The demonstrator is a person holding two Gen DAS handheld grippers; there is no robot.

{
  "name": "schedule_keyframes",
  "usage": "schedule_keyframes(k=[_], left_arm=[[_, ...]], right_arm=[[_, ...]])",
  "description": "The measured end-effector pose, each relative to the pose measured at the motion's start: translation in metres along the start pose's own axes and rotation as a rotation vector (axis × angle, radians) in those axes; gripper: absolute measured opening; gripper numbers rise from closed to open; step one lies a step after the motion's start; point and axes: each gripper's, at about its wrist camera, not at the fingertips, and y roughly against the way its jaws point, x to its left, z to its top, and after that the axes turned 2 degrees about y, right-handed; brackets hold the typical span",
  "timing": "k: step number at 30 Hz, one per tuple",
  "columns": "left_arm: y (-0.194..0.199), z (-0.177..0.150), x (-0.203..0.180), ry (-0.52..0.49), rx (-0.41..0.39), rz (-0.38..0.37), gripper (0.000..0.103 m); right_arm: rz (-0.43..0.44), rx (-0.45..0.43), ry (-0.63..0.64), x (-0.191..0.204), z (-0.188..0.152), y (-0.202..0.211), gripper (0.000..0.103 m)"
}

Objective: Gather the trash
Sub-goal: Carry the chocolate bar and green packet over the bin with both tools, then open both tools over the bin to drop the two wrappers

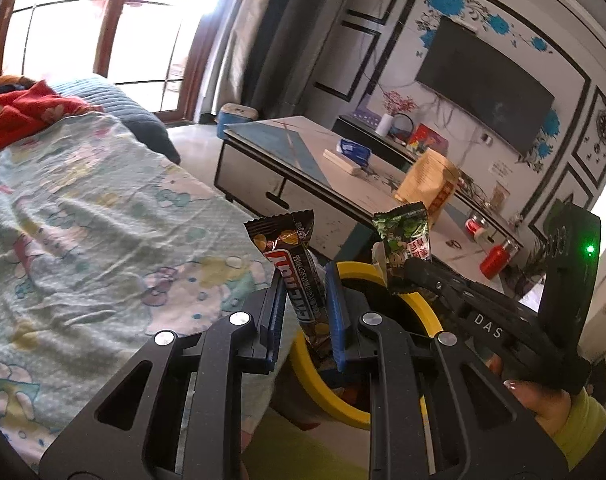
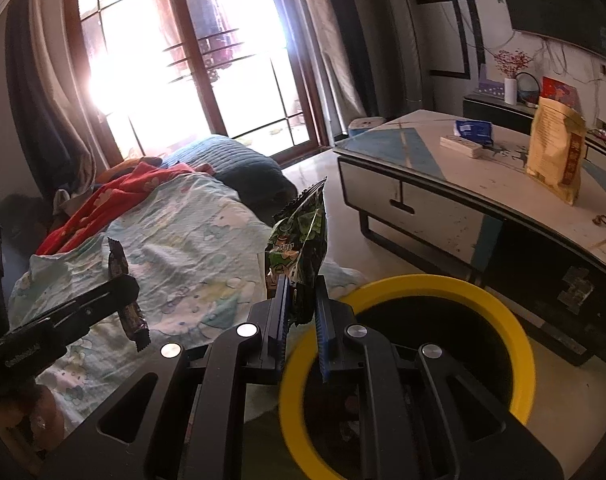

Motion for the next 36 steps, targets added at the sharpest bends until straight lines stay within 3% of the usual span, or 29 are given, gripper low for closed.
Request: schedule_keyframes(k=[20, 30, 36], left_arm=[[-0.040, -0.029, -0.074, -0.188, 0.104, -0.069, 0.014], [-0.067, -0.041, -0.092, -0.251, 0.168, -0.101, 0.015], [-0.086, -0.045, -0.102, -0.288, 0.204, -0.105, 0.015]], right_arm=[[-0.110, 0.041, -0.132, -0.081, -0.035, 0.022, 0.014], [-0.115, 0.074, -0.198, -0.110, -0.054, 0.026, 0.015], [-0.108, 0.096, -0.226, -0.118, -0.062, 0.024, 0.021]])
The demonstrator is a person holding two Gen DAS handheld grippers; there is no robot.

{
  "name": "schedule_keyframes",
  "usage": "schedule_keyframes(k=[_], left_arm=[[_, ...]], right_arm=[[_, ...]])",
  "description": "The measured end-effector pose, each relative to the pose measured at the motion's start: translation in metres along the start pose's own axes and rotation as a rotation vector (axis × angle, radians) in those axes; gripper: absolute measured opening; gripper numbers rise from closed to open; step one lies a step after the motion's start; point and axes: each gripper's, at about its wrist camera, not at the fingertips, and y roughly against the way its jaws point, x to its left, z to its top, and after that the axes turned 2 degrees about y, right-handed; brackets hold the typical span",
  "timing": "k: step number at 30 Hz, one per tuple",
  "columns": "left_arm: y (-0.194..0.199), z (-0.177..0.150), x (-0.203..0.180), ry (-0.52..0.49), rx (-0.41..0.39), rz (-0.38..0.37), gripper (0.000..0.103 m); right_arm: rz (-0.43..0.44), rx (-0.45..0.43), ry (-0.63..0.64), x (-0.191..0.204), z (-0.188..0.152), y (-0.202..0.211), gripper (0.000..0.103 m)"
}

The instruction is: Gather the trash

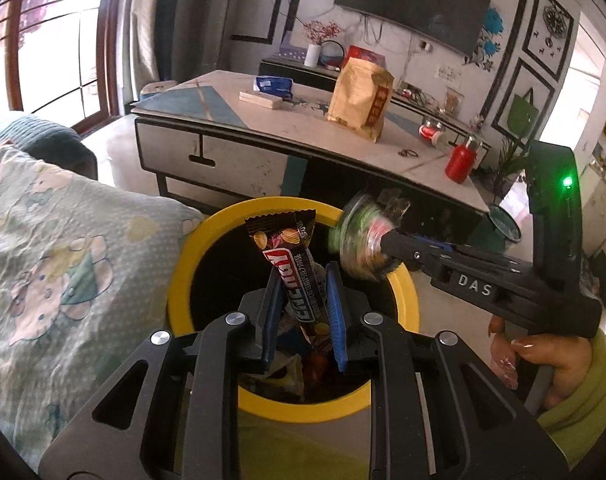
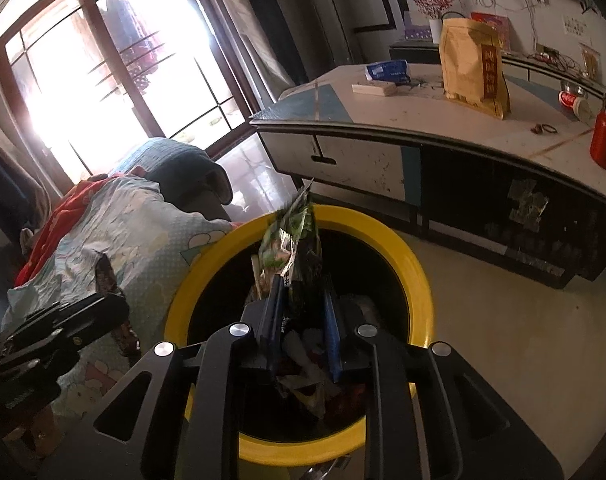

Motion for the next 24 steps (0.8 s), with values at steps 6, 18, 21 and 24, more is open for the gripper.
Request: schedule_keyframes(k=[6, 18, 21, 24], left_arm=[[-0.012, 0.004, 0.001, -0.006, 0.022, -0.003, 0.027], [0.015, 0.009, 0.014, 0.044, -0.023, 0.020, 0.085], [0.029, 0.010, 0.025, 0.071, -0.041, 0.050, 0.092], [0.044, 0.009, 0.035, 0.094, -0.067, 0.084, 0.092]], right_arm=[[-0.030, -0.004, -0.035, -0.010, -0.002, 0.005, 0.039], [-0.109, -0.070, -0.040, -0.007, -0.007, 0.036, 0.085], [-0.114, -0.081, -0.036, 0.000, -0.007, 0.043, 0.087], [-0.105, -0.092, -0.018, 0.011, -0.007, 0.048, 0.091]])
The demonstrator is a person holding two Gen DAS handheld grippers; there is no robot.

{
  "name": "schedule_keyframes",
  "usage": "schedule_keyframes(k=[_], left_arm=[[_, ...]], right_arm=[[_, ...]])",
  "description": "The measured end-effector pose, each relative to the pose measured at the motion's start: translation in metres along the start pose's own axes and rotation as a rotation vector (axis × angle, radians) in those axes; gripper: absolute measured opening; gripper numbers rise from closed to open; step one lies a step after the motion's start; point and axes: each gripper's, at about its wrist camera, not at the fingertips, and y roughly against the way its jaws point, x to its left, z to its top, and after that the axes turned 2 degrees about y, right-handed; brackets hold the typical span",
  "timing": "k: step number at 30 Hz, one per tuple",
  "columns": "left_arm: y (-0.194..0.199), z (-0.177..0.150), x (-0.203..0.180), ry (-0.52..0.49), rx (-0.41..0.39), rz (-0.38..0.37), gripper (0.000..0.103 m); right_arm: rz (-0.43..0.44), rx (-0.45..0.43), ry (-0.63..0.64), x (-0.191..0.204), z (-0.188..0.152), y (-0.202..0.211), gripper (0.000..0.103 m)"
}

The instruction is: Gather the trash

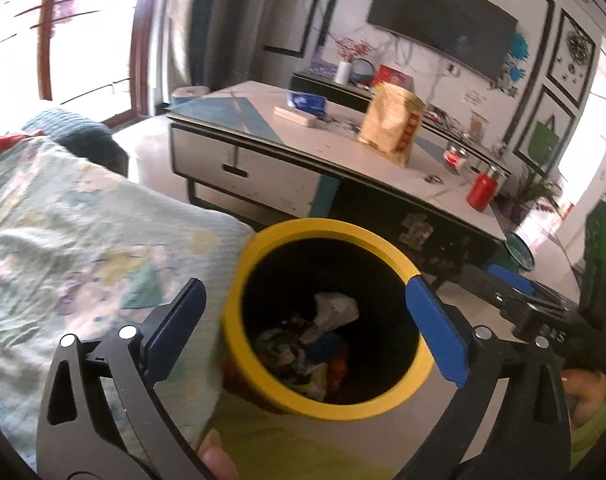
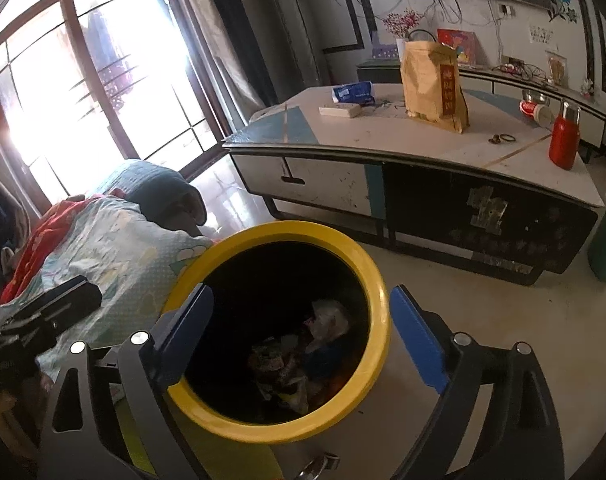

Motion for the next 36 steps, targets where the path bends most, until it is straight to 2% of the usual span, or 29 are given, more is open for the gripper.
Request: schedule_keyframes(k=[4, 14, 19, 22, 27, 33, 36], left_arm=[[0.021, -0.004, 0.017, 0.022, -0.035, 0.042, 0.092], [0.081, -0.020, 0.057, 0.084, -0.144, 0.181, 0.092], [0.106, -0.035, 0.069, 0.084, -0.177, 0.261, 0.092], [0.122, -0.049, 0.074, 0.089, -0.215, 0.320, 0.092], [0.146, -0.067, 0.077, 0.070, -0.266, 0.398, 0.092], [0.161, -0.080, 0.079, 0.084, -0.310, 0.425, 0.092], [0.164, -0.082, 0.079, 0.099, -0.320, 0.412, 0.092]], right_arm=[[0.025, -0.050, 0.033, 0.022, -0.001, 0.012, 0.096], [0.115, -0.174, 0.160, 0.093, -0.006, 0.037, 0.096], [0.139, -0.247, 0.231, 0.124, -0.012, 0.047, 0.097], [0.146, -0.278, 0.254, 0.134, -0.015, 0.050, 0.097], [0.149, -0.380, 0.273, 0.143, -0.028, 0.060, 0.097], [0.149, -0.479, 0.325, 0.150, -0.044, 0.073, 0.097], [0.148, -0.481, 0.338, 0.151, -0.048, 0.071, 0.097]])
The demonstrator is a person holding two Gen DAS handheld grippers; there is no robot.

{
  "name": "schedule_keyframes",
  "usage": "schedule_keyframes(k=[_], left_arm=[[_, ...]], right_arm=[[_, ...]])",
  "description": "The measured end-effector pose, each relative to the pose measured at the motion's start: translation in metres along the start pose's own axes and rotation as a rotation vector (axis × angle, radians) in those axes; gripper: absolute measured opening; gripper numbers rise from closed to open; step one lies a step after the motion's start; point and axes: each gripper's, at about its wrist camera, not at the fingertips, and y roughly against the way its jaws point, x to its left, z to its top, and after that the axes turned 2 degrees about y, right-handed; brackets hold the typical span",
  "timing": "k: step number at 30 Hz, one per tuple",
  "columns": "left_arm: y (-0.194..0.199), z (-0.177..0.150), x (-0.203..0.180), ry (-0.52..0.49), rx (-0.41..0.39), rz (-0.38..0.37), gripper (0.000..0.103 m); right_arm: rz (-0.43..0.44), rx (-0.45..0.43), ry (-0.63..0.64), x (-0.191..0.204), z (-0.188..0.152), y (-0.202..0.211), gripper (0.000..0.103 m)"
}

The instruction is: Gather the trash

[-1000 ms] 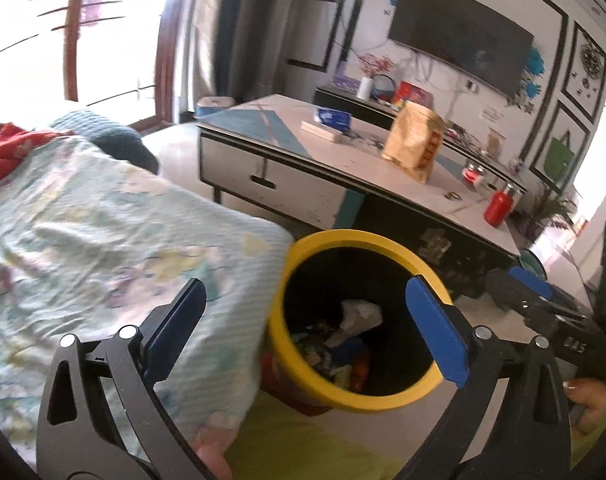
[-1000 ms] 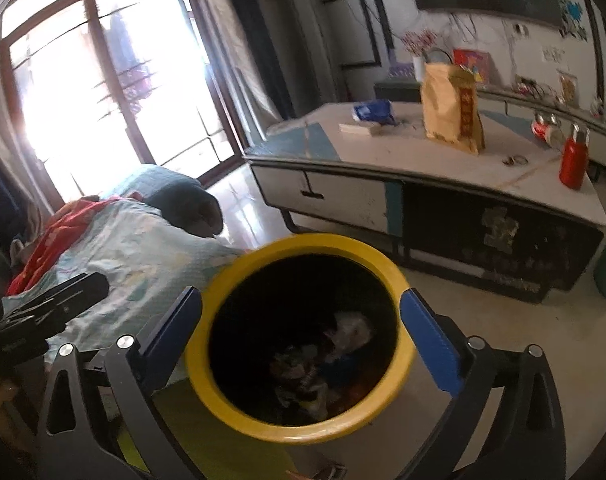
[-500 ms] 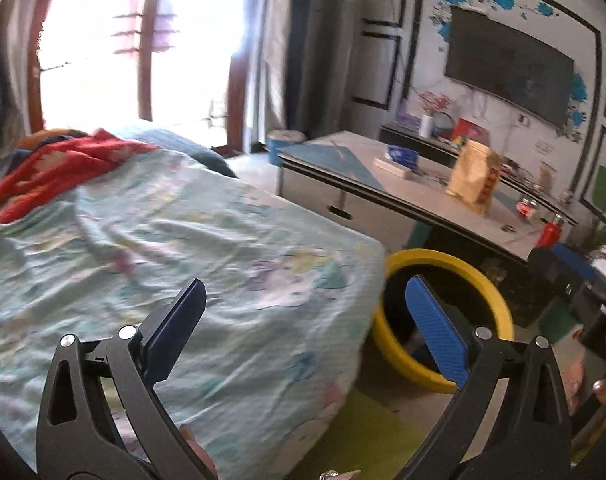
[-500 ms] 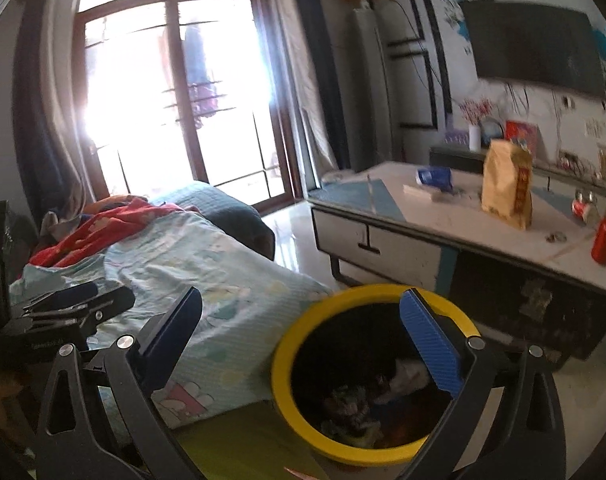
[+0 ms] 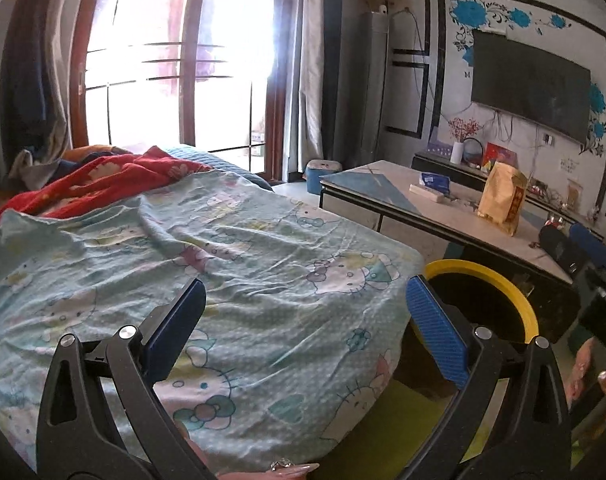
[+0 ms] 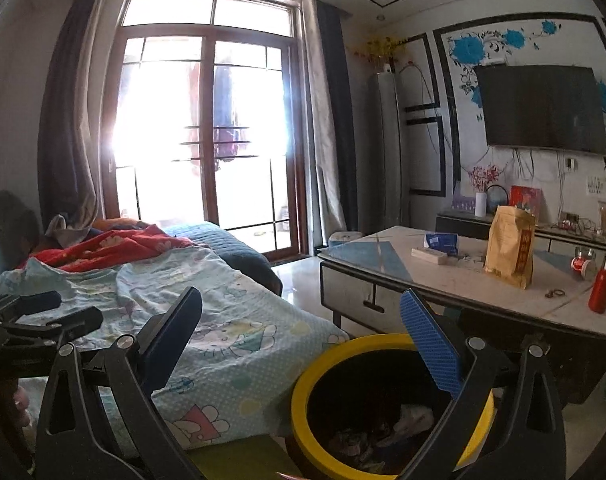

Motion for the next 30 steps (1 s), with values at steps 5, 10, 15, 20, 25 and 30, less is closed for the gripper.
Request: schedule_keyframes(k=[5, 10, 15, 20, 25, 30], left_arm=[[0.0048, -0.0004, -0.0039, -0.005, -0.024, -0.010, 0.092], [0.0052, 0.0004, -0.0036, -0.001, -0.029, -0.015, 0.092], [0.0075, 0.0012, -0.0043, 0.002, -0.036, -0.015, 0.092], [0.0080, 0.0013, -0.0048, 0.004, -0.037, -0.016, 0.092], [0.0077, 0.0009, -0.0047, 0.000, -0.038, -0.016, 0.092], [0.0079, 0.0010, -0.0048, 0.002, -0.039, -0.018, 0.092]], right_arm=[[-0.002, 0.008, -0.004, -0.0008, -0.0037, -0.0006, 0.097], [-0.001, 0.014, -0.007, 0.0008, -0.0046, -0.0016, 0.097], [-0.002, 0.016, -0.008, 0.0029, -0.0058, -0.0025, 0.097], [-0.004, 0.015, -0.008, 0.0035, -0.0060, -0.0028, 0.097], [-0.005, 0.016, -0.009, 0.0033, -0.0061, -0.0028, 0.097], [-0.007, 0.017, -0.012, 0.0018, -0.0066, -0.0031, 0.097]])
